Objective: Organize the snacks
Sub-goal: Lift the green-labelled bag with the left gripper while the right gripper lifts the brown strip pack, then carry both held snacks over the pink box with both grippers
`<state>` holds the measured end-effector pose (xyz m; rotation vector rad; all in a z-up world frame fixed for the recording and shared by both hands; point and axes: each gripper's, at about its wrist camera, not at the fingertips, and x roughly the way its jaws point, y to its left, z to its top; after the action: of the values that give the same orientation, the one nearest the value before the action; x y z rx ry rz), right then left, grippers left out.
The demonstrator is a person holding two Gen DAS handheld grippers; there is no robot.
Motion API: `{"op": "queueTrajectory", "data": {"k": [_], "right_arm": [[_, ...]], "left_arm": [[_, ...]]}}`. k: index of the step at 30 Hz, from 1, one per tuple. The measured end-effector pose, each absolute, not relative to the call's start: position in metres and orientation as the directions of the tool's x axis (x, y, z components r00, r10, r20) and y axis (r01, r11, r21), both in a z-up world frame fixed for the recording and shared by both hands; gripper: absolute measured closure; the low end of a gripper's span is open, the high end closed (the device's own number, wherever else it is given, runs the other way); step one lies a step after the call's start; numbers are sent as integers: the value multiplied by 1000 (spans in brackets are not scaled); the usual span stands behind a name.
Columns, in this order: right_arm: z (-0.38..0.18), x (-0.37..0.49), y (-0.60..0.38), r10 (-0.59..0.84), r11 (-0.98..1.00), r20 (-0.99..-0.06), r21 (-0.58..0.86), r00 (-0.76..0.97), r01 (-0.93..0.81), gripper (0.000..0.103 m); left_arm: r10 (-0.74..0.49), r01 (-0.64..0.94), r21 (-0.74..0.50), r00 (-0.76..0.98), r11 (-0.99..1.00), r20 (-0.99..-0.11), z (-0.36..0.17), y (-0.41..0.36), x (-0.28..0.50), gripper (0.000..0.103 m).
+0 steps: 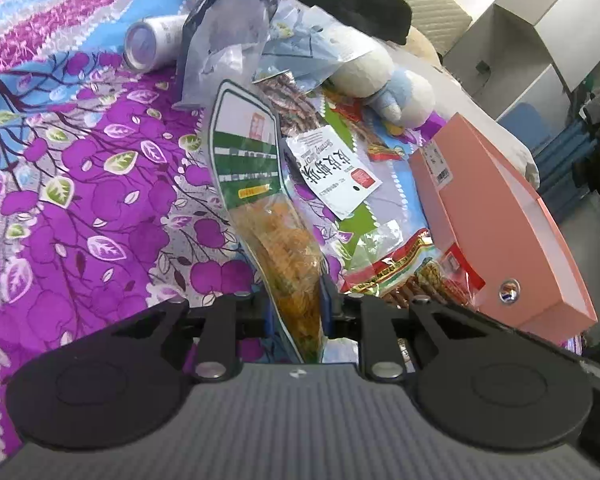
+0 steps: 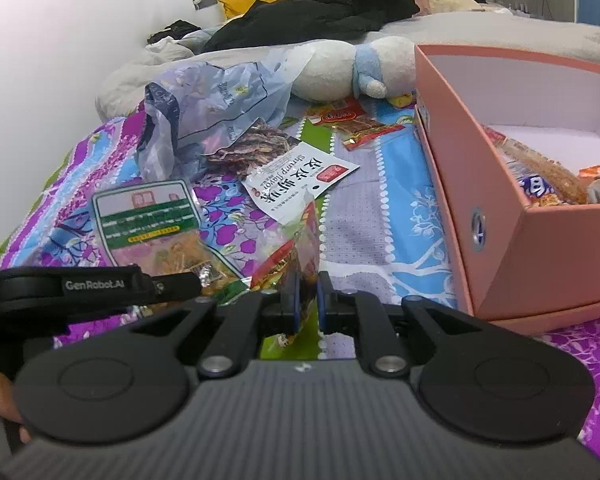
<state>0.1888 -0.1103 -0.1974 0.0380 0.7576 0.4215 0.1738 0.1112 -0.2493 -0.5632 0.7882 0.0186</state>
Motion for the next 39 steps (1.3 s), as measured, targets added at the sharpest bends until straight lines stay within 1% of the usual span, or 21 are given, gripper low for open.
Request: {"op": "queueTrajectory", "data": {"k": [11,20,26,30,39], "right_arm": [[-191,155,-115,331,926,-676,99,659,-363,91],[-174,152,-119,330,926,-657,85,678,-369,92],[-152,157,-126,339,927,-615,87,712,-365,92],[-130,163,-131,342,928,-573,80,745,-364,92],[-72,185,-146,329,936,-448,43,831,-348,92]], "left_arm": [[-167,-197,-430,720,881,-674,-227,105,129,81],[-145,-163,-380,735,910,-663,-201,95,125,83],[-143,-140,-365,748,920,-648,-179,90,137,83],[-165,-104,-368,759,924,-630,-157,83,150,83],[-206,-5,-371,824,929,-527,-94,63,186,83]]}}
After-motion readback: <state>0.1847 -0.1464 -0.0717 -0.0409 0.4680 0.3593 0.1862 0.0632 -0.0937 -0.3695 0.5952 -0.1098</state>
